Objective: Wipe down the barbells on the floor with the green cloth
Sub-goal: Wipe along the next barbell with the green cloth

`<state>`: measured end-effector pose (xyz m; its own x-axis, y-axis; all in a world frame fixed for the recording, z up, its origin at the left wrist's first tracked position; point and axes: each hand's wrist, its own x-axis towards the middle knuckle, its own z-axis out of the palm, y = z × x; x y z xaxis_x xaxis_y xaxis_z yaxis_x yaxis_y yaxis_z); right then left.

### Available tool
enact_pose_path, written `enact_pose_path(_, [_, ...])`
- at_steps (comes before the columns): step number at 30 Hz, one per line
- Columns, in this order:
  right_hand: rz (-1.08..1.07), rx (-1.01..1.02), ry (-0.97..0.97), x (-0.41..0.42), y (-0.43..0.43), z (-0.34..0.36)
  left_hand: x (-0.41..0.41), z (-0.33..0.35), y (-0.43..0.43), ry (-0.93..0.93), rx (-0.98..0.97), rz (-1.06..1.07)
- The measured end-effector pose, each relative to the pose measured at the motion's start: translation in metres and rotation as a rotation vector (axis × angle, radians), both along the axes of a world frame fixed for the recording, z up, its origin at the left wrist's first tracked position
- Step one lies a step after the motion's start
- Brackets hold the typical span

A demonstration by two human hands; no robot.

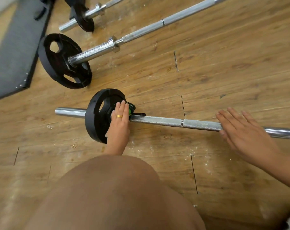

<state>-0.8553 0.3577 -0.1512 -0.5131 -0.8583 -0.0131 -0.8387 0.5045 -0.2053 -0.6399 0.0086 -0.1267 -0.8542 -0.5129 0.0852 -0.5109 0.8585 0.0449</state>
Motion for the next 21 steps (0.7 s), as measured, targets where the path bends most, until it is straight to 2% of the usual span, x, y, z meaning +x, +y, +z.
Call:
enact_pose_path(5, [0.013, -0.004, 0.009, -0.007, -0.002, -0.002, 0.014, 0.003, -0.005, 0.004, -0.057, 0.008])
enact_pose_path(8, [0.014, -0.005, 0.01, -0.008, -0.002, -0.002, 0.014, 0.005, -0.007, 0.097, -0.068, 0.089])
enact_pose_path(10, [0.011, -0.005, 0.004, -0.008, -0.002, -0.002, 0.011, 0.006, -0.008, 0.092, -0.074, 0.114])
enact_pose_path(13, [0.011, -0.003, 0.001, -0.009, -0.002, 0.001, 0.012, 0.003, -0.007, 0.006, 0.018, 0.1])
enact_pose_path(16, [0.011, 0.012, 0.001, -0.007, -0.002, 0.002, 0.012, 0.002, -0.011, 0.033, 0.099, 0.121])
enact_pose_path(21, [0.005, 0.018, -0.006, -0.008, -0.004, 0.003, -0.004, 0.005, -0.03, -0.006, 0.121, 0.1])
